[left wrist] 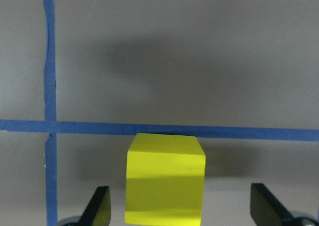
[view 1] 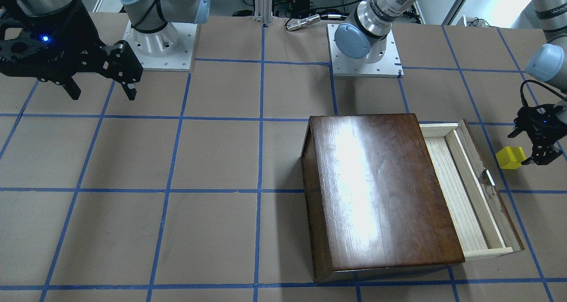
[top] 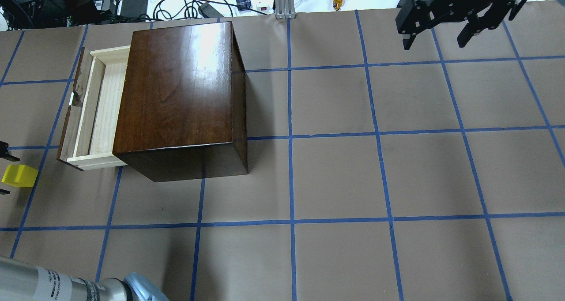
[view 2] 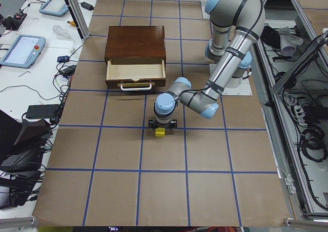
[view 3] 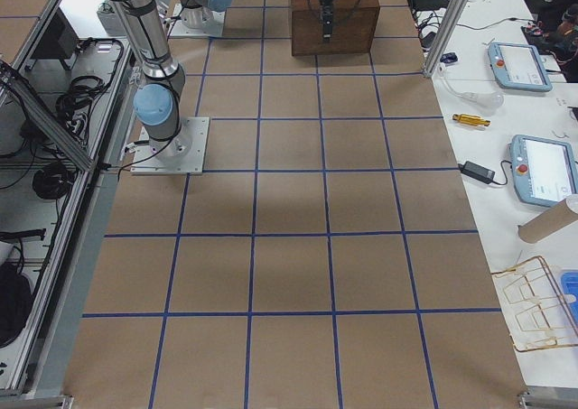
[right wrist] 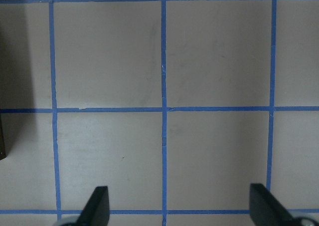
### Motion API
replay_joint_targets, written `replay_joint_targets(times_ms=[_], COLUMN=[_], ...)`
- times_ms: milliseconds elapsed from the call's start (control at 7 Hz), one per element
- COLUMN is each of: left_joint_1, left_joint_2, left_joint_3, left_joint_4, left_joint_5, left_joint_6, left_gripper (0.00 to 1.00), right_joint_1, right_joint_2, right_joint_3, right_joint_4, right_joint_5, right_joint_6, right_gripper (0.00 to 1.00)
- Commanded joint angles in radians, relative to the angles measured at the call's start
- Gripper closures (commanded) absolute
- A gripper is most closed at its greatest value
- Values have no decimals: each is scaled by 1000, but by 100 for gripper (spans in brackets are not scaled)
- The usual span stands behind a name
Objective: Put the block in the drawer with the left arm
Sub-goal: 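Lower the left gripper over the yellow cube and close on it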
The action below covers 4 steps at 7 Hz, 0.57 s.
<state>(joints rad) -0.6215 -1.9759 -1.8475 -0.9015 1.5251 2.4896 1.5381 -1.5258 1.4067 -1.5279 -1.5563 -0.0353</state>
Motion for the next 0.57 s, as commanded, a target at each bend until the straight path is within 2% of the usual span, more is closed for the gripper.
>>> replay_joint_targets(times_ms=[0, 429], left_joint_1=[0, 0], left_joint_2=[-23, -46], left_joint_3=[2, 1], left_joint_4=[35, 39], left_joint_5=[-6, -6], left_joint_6=[2, 2], left_gripper=[0, 0], right_joint_1=[1, -1], right_joint_2=[-1, -1], right_joint_3=[0, 0], right_joint_4=[0, 0], right_joint_5=[-1, -1], right_joint_6=[0, 0], right_gripper=[0, 0])
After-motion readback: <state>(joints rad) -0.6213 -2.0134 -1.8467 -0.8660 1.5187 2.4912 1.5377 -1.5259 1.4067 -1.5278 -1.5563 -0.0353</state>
